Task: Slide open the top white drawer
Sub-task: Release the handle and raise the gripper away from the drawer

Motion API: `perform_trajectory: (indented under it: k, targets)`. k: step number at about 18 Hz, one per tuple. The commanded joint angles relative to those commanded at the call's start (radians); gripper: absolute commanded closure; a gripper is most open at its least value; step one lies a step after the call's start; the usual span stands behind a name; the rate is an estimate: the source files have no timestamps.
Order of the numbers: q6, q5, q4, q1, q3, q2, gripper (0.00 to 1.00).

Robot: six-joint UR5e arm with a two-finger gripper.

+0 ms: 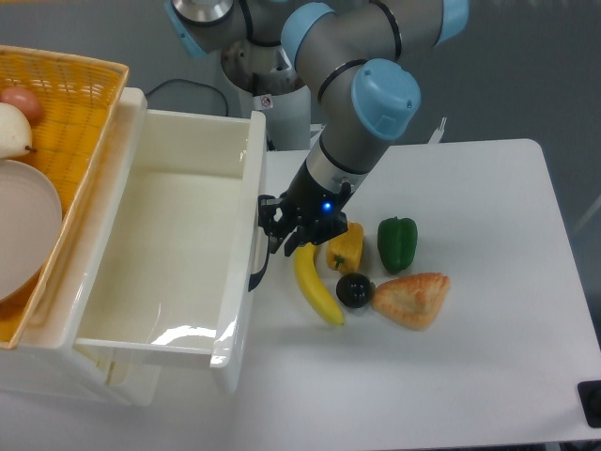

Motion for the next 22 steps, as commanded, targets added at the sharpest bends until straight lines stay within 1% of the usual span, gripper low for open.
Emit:
perform_trajectory:
  k: [4,5,7,8,9,10,12,14,17,19,20,22]
  targets:
    - [0.002,-0.003,-0.002,0.009,0.008,0.000,0.70]
    - [0.002,0.000,0.000,0.009,0.014,0.000,0.65]
    - [0.008,0.003,0.009,0.028,0.029,0.005,0.40]
    - [0.029,0.005,0.014,0.034,0.037,0.006,0.25]
    - [0.066,0.014,0.020,0.046,0.041,0.005,0.03]
    - [0.095,0.024,0.023,0.064,0.041,0.006,0.00]
    - [0.109,0.034,0.038,0.081,0.043,0.005,0.00]
    - [0.123,0.040,0.058,0.115,0.041,0.003,0.00]
    - [0.193,0.072,0.078,0.124,0.040,-0.002,0.00]
    - [0.279,0.150,0.107,0.132,0.044,-0.008,0.00]
    - [0.348,0.203,0.110,0.133,0.044,-0.015,0.00]
    - [0.502,0.273,0.110,0.144,0.044,-0.031,0.00]
